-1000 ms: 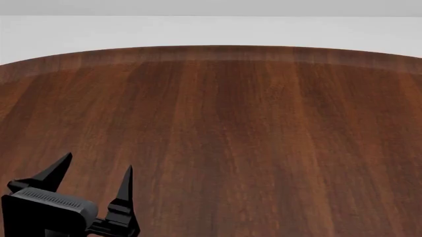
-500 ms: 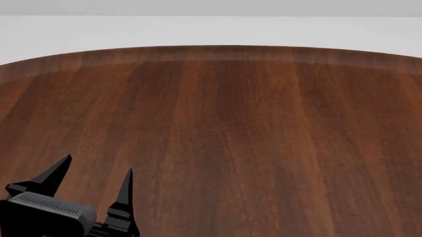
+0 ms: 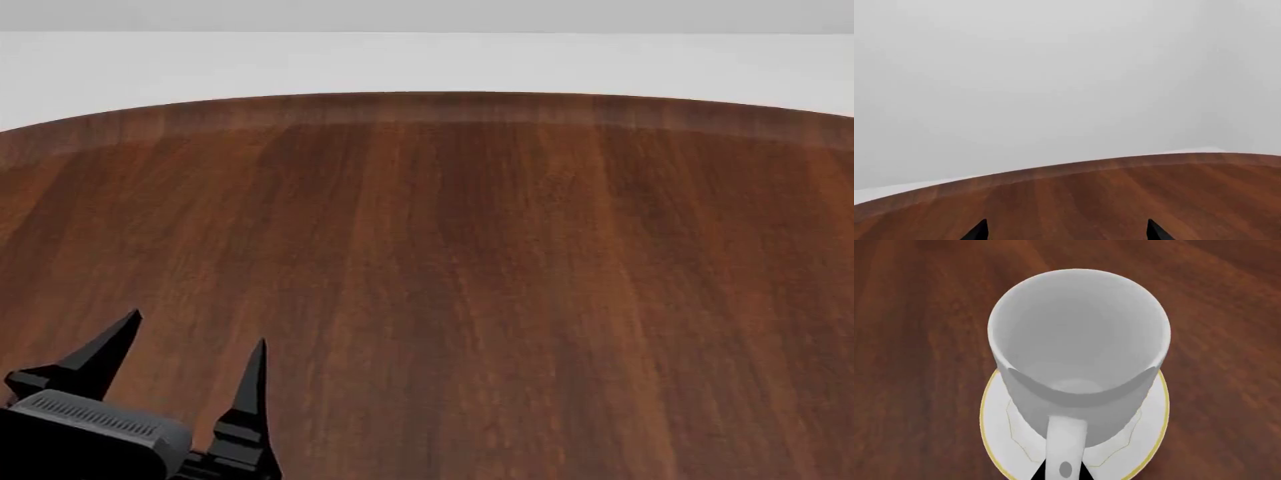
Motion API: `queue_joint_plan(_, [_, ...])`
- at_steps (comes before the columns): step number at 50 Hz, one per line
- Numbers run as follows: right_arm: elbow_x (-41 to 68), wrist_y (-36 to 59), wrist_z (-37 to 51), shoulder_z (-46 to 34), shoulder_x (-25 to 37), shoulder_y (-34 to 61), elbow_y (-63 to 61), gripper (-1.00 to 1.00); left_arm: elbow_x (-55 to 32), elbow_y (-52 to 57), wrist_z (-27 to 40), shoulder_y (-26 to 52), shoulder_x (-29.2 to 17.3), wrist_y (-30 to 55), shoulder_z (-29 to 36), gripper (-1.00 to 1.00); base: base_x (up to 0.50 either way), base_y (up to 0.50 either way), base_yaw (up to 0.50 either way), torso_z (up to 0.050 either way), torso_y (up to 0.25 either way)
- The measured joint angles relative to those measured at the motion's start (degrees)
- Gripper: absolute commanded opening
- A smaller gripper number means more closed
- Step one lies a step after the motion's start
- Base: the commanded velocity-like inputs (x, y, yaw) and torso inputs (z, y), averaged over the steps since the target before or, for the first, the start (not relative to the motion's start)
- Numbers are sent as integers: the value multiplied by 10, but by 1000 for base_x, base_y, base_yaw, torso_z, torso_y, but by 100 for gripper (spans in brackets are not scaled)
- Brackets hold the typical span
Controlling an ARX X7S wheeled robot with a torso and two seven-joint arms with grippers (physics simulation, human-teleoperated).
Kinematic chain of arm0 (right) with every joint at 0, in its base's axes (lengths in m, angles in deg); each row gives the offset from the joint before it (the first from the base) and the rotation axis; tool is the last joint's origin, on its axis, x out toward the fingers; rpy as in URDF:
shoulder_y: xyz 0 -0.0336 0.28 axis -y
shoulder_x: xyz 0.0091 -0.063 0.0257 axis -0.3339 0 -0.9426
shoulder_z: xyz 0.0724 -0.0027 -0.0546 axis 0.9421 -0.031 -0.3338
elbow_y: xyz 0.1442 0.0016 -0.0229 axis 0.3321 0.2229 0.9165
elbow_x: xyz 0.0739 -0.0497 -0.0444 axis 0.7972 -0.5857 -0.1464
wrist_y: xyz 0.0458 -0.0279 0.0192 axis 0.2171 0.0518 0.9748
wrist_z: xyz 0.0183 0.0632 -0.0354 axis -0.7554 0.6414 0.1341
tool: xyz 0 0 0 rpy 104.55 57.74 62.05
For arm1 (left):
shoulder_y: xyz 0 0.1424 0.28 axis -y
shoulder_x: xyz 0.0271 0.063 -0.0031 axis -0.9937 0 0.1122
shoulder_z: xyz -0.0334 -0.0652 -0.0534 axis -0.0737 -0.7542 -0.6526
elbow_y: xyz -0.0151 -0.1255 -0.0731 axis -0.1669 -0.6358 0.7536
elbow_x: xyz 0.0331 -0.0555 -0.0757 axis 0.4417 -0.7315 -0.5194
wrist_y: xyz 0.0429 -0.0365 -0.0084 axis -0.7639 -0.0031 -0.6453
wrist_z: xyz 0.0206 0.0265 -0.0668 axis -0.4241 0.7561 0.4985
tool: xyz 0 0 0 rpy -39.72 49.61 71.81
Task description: Put the white mug on the plate.
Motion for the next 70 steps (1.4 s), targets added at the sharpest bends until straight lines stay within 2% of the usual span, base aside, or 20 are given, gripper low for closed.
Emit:
queue_joint_plan(32, [46,-12,-14,3,7,23,47,-100,7,30,16,1,-9,9,7,100,0,0,0,0,0])
queue_joint_plan(33, [47,-11,-13,3,7,24,47,100,7,32,17,1,-10,10,7,100,0,0,0,0,0])
queue_joint_plan(54, [13,28,24,-12,30,41,-8,100,9,49,23,1,-16,15,12,100,0,0,0,0,0])
queue_joint_plan(70, [-36,88,78,-24,62,61,-102,100,5,51,24,2,-18,15,13,100,0,0,0,0,0])
